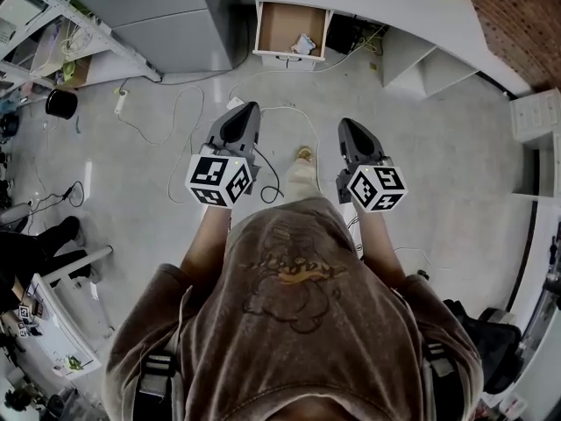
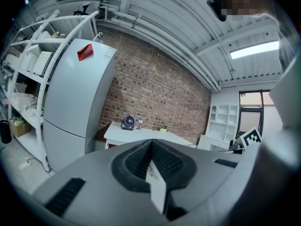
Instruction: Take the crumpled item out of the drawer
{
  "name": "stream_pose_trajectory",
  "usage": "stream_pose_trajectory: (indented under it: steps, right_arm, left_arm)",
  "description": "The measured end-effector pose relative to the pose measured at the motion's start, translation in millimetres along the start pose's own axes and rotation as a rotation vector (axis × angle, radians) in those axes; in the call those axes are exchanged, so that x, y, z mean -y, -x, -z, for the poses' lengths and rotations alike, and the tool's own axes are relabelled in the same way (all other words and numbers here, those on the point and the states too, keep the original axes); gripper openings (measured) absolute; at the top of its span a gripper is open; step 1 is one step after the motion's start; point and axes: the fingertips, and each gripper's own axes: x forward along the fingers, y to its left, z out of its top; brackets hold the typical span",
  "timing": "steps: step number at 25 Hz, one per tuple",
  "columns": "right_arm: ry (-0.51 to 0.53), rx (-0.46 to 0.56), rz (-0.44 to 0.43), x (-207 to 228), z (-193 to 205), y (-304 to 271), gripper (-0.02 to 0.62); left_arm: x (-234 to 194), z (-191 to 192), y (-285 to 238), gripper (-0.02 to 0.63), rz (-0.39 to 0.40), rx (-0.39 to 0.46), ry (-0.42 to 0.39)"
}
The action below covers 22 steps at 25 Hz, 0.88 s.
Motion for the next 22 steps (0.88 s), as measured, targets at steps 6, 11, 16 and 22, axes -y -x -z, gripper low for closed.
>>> stream_pose_trajectory:
  steps: [6,11,16,22]
  right_arm:
    - [-0.001,-0.019,-0.018,31.6,-28.0,-43.4,-0.003]
    - [-0.005,-0.022,-0.037,61.3,-52.2,-80.0,-0.003]
    - [0.005,-0.012,-0.060,89.3,-76.7,-118.1,-0.003]
    - [0.015,-0.024,-0.089,122.1,-93.2,-147.8,-0.003]
  left_arm:
    - [-18.7,-19.4,-51.5,0.003,-0.028,-0.003,0.009]
    - [-29.7,-34.3,-95.8,0.003,-0.048,-0.003,0.010]
    - [-39.4,-45.4,-140.9,0.003,-0.061,0.007,0.010]
    - [-43.3,-51.9,-180.1,0.003,-0.089,0.019,0.005]
